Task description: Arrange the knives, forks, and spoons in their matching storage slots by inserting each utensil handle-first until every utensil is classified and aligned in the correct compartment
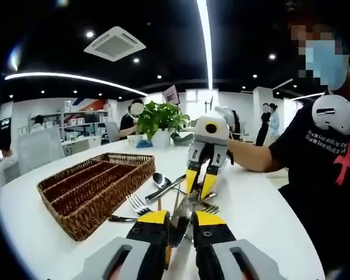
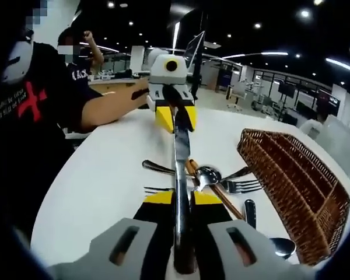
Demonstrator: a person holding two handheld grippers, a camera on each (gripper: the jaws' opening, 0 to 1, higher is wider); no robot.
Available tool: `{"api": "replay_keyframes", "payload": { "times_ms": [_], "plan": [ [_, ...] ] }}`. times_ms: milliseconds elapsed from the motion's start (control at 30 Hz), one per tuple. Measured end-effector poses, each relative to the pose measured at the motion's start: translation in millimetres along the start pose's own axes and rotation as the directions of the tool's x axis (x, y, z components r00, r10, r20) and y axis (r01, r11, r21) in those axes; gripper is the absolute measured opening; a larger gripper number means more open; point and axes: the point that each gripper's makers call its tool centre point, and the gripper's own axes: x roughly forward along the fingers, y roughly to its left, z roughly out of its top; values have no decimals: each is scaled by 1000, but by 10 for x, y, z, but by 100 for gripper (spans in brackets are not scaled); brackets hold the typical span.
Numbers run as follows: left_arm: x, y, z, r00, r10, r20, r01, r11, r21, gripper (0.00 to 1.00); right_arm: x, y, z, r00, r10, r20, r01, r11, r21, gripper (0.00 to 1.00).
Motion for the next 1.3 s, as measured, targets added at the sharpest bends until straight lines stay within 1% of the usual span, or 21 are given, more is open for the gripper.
{"api": "replay_keyframes", "payload": {
  "times_ms": [100,167,233,300,367,400,433,467,500,533,567,633,700,867,933,1133,1200,1267,1300],
  "plan": [
    [-16,-31,50,1000,-12,20,12,1000,10,14,-23,-1,33,1000,9,23,-9,1000,9,8],
    [-27,-70,112,999,-24,42,24,1000,7,13,-47,16,76,999,27,47,-28,999,25,8],
    [-31,-97,142,998,-33,55,33,999,5,12,-72,18,106,997,38,68,-41,999,31,8],
    [-34,-154,207,995,-57,84,55,998,27,11,-86,44,123,995,56,83,-60,997,39,8],
    [-38,-179,238,993,-68,101,67,998,13,11,-90,88,141,993,79,91,-84,995,52,7],
    [-41,-194,258,991,-74,109,73,997,13,2,-91,95,145,992,83,92,-88,995,55,1],
    [-60,-217,217,993,-98,73,95,995,32,1,-118,108,189,989,99,112,-101,995,18,2],
    [-28,-242,313,986,-120,119,122,992,-13,1,-126,129,154,989,104,101,-109,993,44,1],
    [4,-216,315,987,-116,111,114,993,23,1,-133,176,141,987,129,94,-134,990,53,1],
    [4,-234,300,987,-116,108,114,993,28,1,-128,170,135,989,118,92,-123,992,40,1],
    [25,-212,314,988,-114,107,112,993,25,1,-120,159,131,990,109,86,-111,993,27,1],
    [25,-204,319,987,-120,110,120,993,12,0,-121,162,145,989,118,94,-122,992,37,1],
    [19,-200,340,986,-121,117,121,993,13,0,-116,160,167,989,114,99,-117,993,29,1],
    [33,-178,274,990,-105,98,107,994,-12,1,-72,147,153,993,88,73,-88,996,-4,1],
    [29,-182,259,990,-105,96,106,994,-10,1,-65,148,157,994,88,71,-87,996,-14,1],
    [2,-196,231,992,-87,87,85,996,26,1,-57,95,167,996,55,63,-50,995,-88,0],
    [5,-167,205,995,-69,79,67,997,34,3,-62,87,164,998,43,54,-38,995,-94,0],
    [2,-150,143,998,-53,47,50,997,55,3,-55,72,154,999,23,36,-19,993,-120,0],
    [0,-119,112,999,-30,30,28,996,80,5,-58,65,136,1000,12,24,-9,992,-125,0]
  ]
}}
